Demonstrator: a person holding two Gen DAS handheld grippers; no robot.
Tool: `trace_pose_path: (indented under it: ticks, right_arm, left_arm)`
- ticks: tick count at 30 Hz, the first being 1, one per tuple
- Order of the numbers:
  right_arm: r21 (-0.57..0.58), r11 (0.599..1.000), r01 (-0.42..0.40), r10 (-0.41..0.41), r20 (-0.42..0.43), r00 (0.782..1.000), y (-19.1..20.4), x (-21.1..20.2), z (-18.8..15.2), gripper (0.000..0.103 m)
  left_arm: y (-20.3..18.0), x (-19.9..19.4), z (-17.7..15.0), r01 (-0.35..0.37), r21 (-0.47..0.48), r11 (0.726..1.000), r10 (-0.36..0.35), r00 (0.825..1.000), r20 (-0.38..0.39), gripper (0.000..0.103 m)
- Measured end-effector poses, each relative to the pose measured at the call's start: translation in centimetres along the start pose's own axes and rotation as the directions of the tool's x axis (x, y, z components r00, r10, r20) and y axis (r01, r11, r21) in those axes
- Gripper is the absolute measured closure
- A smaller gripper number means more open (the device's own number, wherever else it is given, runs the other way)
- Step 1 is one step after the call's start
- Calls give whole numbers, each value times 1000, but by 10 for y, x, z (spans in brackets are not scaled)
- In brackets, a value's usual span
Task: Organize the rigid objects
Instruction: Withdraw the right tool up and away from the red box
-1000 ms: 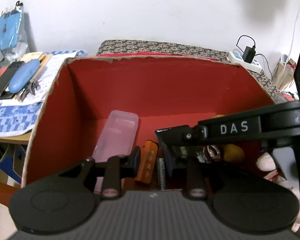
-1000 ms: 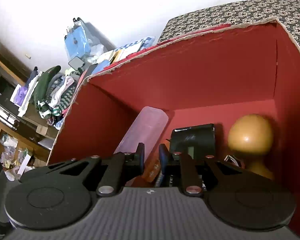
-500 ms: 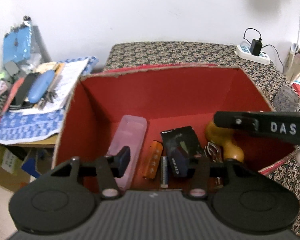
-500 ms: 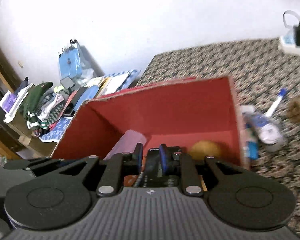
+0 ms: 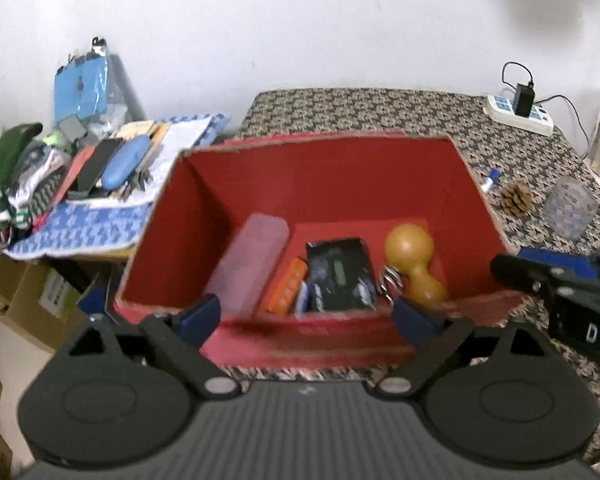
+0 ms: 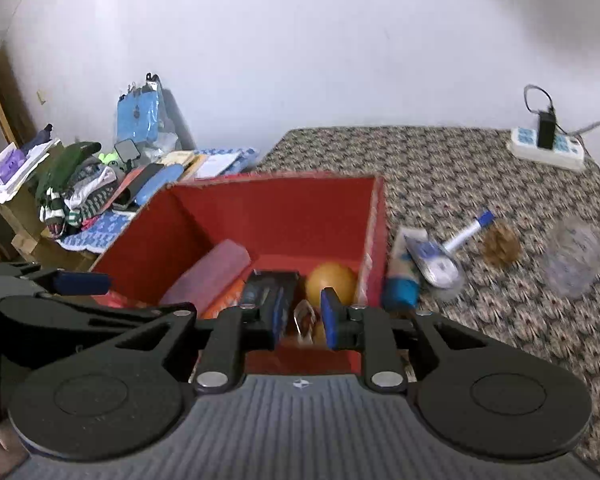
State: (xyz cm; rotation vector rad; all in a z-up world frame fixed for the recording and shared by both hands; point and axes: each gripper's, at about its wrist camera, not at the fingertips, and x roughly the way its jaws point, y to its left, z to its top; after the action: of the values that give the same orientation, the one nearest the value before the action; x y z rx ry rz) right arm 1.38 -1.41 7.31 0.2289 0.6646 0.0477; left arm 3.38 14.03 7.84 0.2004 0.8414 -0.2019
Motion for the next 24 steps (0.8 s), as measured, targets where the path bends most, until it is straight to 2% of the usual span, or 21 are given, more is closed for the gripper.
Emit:
trace_pose_path:
  ticks: [3, 8, 12, 18, 24]
  right_arm:
    - [12, 1000, 0, 0, -17, 1000, -6, -11, -15, 96]
    - [18, 1000, -11, 13, -85, 996, -12, -20, -38, 93]
    - [12, 1000, -26, 28, -138, 990, -10, -25, -60, 93]
    - [15, 999, -36, 38, -209, 977, -3, -24, -81, 93]
    - [-13, 999, -33, 29, -247, 969, 11, -21, -85, 93]
  left_arm:
    - [-11, -8, -14, -18, -6, 1000, 18, 1000, -8, 7]
    - [-22, -15, -40, -21, -43, 999, 18, 998, -65, 4]
    - [-25, -18, -64, -52, -69, 996, 44, 993, -112, 3]
    - [-13, -20, -85, -98, -116, 988, 77, 981, -179, 0]
    - [2, -10, -86, -116, -132, 984, 82, 967, -240, 0]
